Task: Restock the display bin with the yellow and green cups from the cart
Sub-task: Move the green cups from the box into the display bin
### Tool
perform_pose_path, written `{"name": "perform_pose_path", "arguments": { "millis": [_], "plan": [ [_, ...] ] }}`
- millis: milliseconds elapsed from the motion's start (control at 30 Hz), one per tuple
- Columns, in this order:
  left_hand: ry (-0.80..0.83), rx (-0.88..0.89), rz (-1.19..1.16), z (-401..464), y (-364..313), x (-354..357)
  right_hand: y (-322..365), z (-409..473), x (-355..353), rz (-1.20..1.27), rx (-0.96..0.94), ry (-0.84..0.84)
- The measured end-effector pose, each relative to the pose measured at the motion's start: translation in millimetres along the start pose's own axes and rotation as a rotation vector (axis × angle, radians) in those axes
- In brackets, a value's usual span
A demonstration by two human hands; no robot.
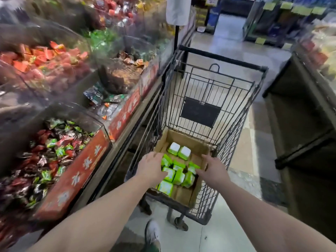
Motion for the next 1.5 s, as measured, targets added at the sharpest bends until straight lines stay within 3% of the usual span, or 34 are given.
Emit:
{"name": "perform_pose_path", "arguments": {
  "millis": [367,633,800,1000,1133,1200,1333,1500],
  "plan": [
    [0.247,-0.154,-0.04,96,11,78,-61,87,112,0.136,0.161,0.304],
    [0.347,-0.324,-0.127,127,26,144,-78,134,191,0.213,0.069,0.419],
    [0.391,-0.371,-0.193,144,40,183,-102,148,237,-0.042,0.006,0.401],
    [0.438,-0.38,-0.214,148,40,205,-109,170,254,-0.124,-0.091,0.354],
    [0.46,-0.367,-0.238,149,32,204,-113,169,236,-0.116,-0.057,0.308],
    [0.484,-0.337,-0.25,150,23,201,-113,165,223,-0.038,-0.029,0.294],
    [0.542,-0.204,-0.224,154,-3,197,-92,152,213,0.412,-0.064,0.358],
    [0.584,-0.133,-0.149,150,-9,196,-79,139,214,0.584,-0.079,0.411]
  ]
}}
Point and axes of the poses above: each hand's wrist, its own z-axis towards the middle knuckle, its own x-axis out of the palm, y = z × x, the point moved 9 cm from there along z, towards the middle knuckle, and after that the axes turned 14 degrees about -x, right-handed, at the moved point
